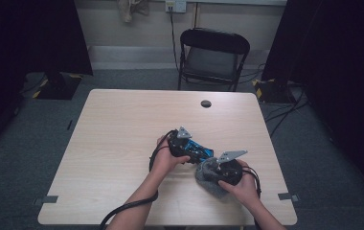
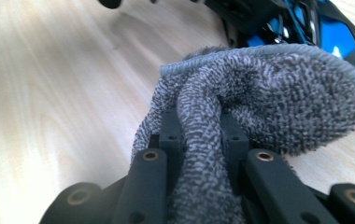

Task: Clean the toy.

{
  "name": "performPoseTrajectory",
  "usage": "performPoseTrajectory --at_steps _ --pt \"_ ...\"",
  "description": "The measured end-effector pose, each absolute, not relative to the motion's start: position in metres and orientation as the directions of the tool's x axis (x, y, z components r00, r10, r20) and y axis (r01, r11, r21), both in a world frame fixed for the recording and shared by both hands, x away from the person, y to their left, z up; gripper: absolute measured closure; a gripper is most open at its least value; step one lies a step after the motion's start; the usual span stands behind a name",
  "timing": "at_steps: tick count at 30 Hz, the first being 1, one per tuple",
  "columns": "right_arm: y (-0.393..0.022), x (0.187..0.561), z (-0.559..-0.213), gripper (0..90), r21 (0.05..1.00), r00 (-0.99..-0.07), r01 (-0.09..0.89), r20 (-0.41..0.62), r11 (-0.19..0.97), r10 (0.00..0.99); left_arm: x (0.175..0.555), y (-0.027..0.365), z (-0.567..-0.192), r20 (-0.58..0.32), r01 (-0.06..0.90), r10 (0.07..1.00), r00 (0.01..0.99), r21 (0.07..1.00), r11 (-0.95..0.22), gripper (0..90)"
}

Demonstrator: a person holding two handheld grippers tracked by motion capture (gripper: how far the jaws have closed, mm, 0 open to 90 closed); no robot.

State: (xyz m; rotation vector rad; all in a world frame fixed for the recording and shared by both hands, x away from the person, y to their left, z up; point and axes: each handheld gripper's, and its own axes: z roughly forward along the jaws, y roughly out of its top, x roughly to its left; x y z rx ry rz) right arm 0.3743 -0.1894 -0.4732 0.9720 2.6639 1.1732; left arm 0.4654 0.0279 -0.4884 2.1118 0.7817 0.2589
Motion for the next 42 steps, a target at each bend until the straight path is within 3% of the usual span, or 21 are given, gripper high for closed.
performPoseTrajectory --at_steps 10,22,42 --pt "-0.207 0.378 -0.447 76.2 0.712 -0.809 0.496 0.171 0.497 0.563 0.465 0.028 -0.489 -0.092 0.438 0.617 0.782 0.785 -0.438 6.0" --pt "-0.233 0.396 -0.423 76.2 0.754 -0.756 0.503 0.149 0.421 0.637 0.464 0.028 -0.489 -0.088 0.434 0.617 0.782 0.787 -0.438 6.0" --pt "-0.229 0.448 -0.418 76.1 0.748 -0.67 0.538 0.099 0.389 0.736 0.463 0.028 -0.49 -0.086 0.429 0.615 0.784 0.792 -0.436 6.0"
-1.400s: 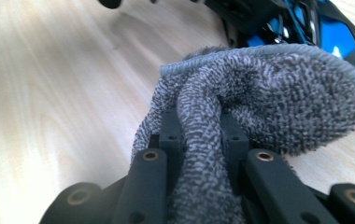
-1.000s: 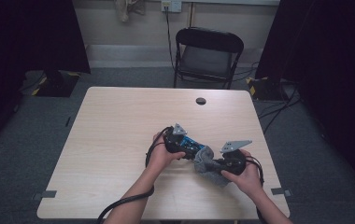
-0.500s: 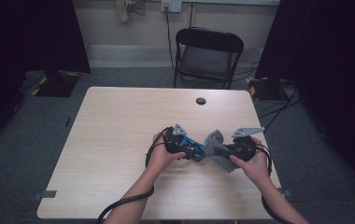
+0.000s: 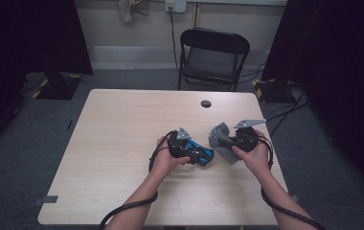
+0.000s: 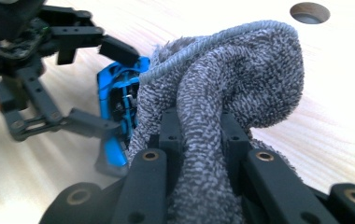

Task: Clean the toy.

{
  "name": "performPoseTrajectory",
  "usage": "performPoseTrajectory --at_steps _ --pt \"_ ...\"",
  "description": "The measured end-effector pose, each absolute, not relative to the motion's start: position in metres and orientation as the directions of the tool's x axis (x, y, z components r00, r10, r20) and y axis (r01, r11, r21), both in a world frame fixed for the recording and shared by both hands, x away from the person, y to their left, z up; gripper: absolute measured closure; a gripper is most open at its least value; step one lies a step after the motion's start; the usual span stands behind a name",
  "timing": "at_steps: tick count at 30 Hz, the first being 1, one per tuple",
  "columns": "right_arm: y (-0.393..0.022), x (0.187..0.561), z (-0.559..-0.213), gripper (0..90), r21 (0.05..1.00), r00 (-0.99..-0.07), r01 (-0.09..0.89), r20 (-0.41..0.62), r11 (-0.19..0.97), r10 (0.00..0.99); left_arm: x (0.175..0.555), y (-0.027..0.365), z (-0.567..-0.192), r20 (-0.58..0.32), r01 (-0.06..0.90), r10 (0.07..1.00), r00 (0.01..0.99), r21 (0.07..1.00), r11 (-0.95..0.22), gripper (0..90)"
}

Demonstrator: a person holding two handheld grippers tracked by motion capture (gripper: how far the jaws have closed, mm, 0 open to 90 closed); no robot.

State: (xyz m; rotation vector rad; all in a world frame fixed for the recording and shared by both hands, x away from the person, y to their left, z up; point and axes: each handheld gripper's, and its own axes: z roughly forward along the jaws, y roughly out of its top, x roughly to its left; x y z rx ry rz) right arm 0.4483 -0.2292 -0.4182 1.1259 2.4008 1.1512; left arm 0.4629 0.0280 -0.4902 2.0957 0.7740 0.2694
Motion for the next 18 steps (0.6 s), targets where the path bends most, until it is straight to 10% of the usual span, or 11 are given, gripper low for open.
performPoseTrajectory --at_steps 18 --pt "-0.207 0.495 -0.434 76.1 0.729 -0.628 0.565 0.077 0.386 0.774 0.462 0.027 -0.49 -0.086 0.428 0.615 0.783 0.793 -0.434 6.0"
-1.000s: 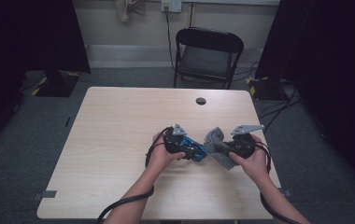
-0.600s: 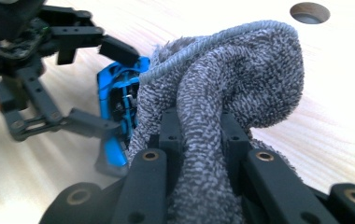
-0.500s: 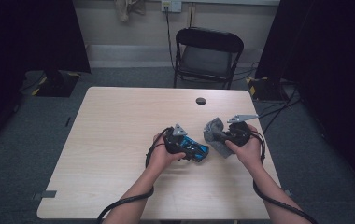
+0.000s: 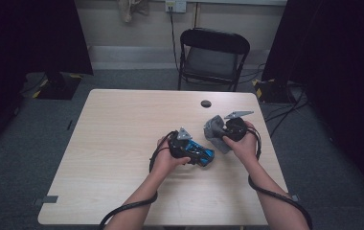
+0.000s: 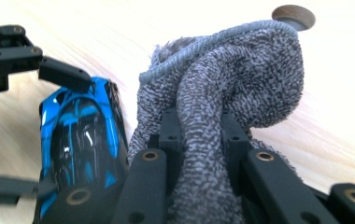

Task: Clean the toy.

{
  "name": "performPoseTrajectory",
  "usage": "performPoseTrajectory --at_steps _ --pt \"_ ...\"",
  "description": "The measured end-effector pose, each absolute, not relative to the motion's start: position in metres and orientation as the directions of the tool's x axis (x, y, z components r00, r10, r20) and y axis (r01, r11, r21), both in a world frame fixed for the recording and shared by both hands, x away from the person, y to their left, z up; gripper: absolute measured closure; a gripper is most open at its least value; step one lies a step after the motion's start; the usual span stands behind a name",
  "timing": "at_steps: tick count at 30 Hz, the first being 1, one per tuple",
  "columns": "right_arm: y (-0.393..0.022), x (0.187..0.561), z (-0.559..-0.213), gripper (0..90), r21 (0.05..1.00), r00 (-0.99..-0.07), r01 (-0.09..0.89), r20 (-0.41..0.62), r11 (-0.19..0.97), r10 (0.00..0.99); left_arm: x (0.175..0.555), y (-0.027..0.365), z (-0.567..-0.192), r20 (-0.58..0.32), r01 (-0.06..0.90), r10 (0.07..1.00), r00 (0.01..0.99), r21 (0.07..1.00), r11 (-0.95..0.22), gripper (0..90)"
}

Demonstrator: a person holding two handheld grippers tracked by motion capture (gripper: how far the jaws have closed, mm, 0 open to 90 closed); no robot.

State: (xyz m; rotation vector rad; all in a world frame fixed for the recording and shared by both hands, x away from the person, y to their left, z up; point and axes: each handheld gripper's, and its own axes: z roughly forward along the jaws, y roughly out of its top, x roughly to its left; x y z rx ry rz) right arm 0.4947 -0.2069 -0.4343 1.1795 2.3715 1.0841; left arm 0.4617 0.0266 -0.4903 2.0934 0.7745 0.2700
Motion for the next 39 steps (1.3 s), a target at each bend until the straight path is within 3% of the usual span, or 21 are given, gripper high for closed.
performPoseTrajectory --at_steps 10,28,39 --pt "-0.189 0.518 -0.439 76.1 0.736 -0.613 0.56 0.059 0.38 0.788 0.462 0.027 -0.49 -0.087 0.428 0.615 0.784 0.793 -0.433 6.0" --pt "-0.14 0.529 -0.466 76.0 0.713 -0.686 0.516 0.011 0.475 0.728 0.46 0.027 -0.492 -0.09 0.423 0.618 0.781 0.805 -0.416 6.0" --pt "-0.133 0.525 -0.478 75.8 0.708 -0.719 0.515 0.05 0.484 0.693 0.46 0.027 -0.492 -0.091 0.424 0.619 0.78 0.805 -0.416 6.1"
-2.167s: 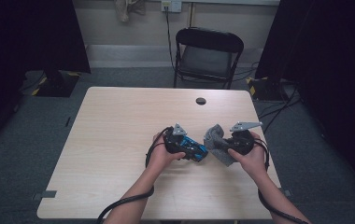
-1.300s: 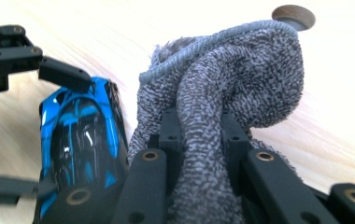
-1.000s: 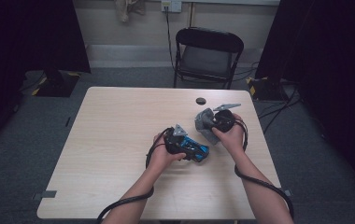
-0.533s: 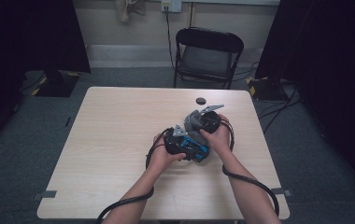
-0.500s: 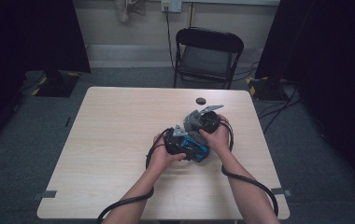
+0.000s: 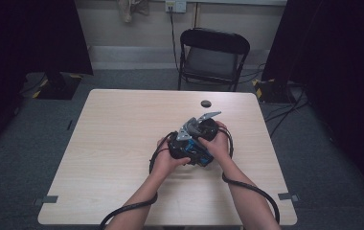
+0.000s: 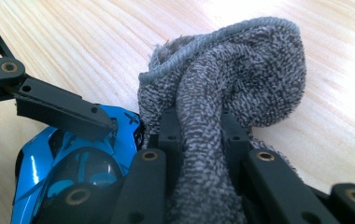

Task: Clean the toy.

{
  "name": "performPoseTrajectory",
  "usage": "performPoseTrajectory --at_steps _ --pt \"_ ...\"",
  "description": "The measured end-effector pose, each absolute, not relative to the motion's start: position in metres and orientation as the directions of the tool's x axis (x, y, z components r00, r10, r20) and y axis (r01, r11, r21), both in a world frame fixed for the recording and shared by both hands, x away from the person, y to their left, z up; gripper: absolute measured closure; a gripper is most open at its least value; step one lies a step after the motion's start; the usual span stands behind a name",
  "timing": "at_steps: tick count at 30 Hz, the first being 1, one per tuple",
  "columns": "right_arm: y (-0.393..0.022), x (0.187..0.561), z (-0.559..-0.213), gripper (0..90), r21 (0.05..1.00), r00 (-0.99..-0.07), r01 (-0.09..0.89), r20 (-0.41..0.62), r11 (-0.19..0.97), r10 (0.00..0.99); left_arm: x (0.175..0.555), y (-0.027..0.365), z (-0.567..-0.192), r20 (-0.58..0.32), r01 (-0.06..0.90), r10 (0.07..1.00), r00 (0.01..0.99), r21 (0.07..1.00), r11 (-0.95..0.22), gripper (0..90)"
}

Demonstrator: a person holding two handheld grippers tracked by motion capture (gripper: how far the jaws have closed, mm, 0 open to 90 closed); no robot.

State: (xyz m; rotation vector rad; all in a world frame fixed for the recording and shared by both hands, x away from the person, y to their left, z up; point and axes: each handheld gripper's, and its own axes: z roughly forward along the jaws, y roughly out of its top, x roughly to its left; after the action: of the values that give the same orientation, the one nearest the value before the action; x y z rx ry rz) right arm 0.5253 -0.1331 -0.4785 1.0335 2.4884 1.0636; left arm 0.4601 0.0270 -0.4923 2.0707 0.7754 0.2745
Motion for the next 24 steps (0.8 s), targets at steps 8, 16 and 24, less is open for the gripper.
performPoseTrajectory --at_steps 8,16,24 --pt "-0.136 0.526 -0.48 75.9 0.703 -0.751 0.495 0.051 0.511 0.658 0.46 0.027 -0.492 -0.091 0.424 0.618 0.781 0.804 -0.416 6.2" --pt "-0.14 0.523 -0.48 76.0 0.705 -0.752 0.5 0.065 0.503 0.656 0.46 0.027 -0.492 -0.093 0.423 0.616 0.782 0.806 -0.415 6.5" --pt "-0.146 0.52 -0.478 76.0 0.691 -0.753 0.509 0.07 0.513 0.654 0.46 0.028 -0.492 -0.094 0.423 0.615 0.783 0.805 -0.415 7.1"
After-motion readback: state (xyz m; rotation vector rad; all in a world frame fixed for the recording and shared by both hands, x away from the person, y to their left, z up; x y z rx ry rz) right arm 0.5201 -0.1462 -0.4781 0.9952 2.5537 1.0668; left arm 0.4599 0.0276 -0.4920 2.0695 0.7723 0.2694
